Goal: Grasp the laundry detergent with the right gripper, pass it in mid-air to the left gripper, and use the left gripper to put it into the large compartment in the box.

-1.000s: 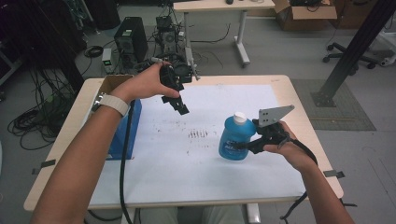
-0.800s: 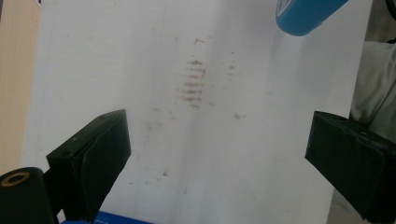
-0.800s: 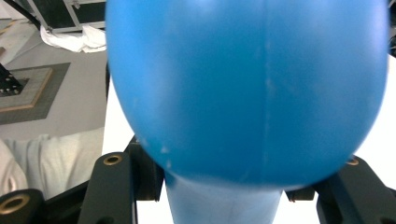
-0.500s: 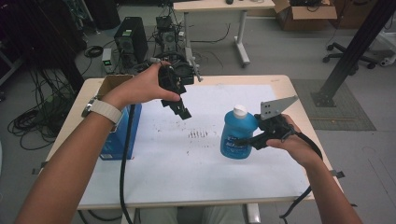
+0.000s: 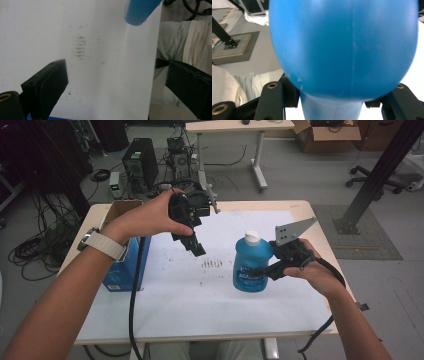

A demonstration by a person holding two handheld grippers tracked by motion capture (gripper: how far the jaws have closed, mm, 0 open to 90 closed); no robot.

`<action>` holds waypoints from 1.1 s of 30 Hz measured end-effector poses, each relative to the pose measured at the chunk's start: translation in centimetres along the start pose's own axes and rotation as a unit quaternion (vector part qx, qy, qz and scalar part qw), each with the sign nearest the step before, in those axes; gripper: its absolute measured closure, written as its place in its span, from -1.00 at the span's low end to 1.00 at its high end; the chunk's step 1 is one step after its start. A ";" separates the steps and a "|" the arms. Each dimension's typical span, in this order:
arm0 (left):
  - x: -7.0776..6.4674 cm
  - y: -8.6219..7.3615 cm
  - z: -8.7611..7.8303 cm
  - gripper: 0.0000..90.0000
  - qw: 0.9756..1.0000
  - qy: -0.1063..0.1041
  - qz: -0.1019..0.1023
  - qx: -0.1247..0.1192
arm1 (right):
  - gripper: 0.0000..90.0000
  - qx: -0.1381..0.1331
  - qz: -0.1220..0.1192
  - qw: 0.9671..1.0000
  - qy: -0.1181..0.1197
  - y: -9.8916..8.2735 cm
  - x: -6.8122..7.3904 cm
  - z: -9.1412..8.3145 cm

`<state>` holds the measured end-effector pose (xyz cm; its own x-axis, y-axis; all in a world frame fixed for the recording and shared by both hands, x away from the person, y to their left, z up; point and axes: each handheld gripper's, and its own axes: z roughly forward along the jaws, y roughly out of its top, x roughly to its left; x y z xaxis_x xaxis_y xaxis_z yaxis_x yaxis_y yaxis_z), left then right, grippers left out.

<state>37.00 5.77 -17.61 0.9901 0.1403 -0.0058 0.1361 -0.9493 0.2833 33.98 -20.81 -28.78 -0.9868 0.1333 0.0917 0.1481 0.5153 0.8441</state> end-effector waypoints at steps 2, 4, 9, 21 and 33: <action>-0.3 0.0 -0.1 -0.90 1.000 -0.001 0.003 -0.001 | -0.03 0.001 0.000 1.000 0.004 0.2 0.1 0.1; -0.7 0.1 -0.3 -0.90 1.000 -0.005 0.010 -0.001 | -0.03 0.004 -0.002 1.000 0.012 0.6 0.4 0.3; -1.8 0.1 -0.6 -0.89 1.000 -0.013 0.025 0.002 | -0.03 0.008 -0.017 0.999 0.030 1.7 0.9 1.1; -3.2 -0.2 -0.7 -0.90 0.999 -0.031 0.035 0.012 | -0.03 0.023 -0.036 0.997 0.060 3.3 1.4 3.2; -3.8 0.0 -0.6 -0.90 0.998 -0.045 0.038 0.015 | -0.03 0.037 -0.043 0.996 0.072 4.2 1.4 5.0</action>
<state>33.24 5.40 -17.00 0.9965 0.0420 -0.0722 0.0593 -0.9645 0.2572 33.58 -14.22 -27.78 -0.9944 -0.0344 0.1001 0.0615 0.5819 0.8109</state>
